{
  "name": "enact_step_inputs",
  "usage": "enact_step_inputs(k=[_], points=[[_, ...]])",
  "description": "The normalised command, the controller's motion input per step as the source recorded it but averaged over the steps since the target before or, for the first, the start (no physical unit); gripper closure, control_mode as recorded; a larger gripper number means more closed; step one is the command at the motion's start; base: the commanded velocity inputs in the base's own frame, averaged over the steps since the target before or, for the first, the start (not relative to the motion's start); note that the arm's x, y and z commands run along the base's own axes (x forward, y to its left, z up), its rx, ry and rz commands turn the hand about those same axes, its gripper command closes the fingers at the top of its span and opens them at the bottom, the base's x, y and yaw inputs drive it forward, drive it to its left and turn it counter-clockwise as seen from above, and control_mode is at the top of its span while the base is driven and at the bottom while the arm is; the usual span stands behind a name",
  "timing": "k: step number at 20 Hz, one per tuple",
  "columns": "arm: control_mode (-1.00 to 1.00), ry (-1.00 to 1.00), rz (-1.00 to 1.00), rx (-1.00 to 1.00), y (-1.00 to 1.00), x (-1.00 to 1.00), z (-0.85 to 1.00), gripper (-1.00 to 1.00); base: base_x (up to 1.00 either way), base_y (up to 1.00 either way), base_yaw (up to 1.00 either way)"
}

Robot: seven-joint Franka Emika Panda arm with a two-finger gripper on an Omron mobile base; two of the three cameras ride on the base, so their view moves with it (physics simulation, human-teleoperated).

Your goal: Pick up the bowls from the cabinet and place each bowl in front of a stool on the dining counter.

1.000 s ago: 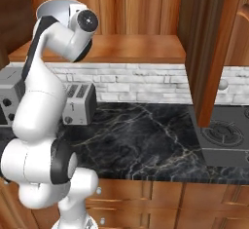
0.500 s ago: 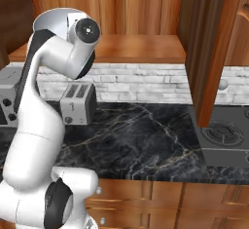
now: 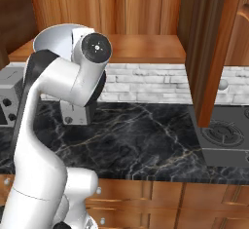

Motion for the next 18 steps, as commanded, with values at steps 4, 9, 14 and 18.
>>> enact_step_inputs(k=[4,9,14,18], points=[[-1.00,0.20,0.00,-0.02,-0.38,-0.99,-0.13,1.00,0.00,0.00,0.00],[-1.00,0.22,0.00,-0.07,-0.37,-0.87,-0.37,1.00,0.00,0.00,0.00],[-1.00,0.12,0.03,-0.01,-0.16,-0.94,-0.59,1.00,0.00,0.00,0.00],[-1.00,0.12,0.08,-0.08,0.00,-0.71,-0.71,1.00,0.00,0.00,0.00]])
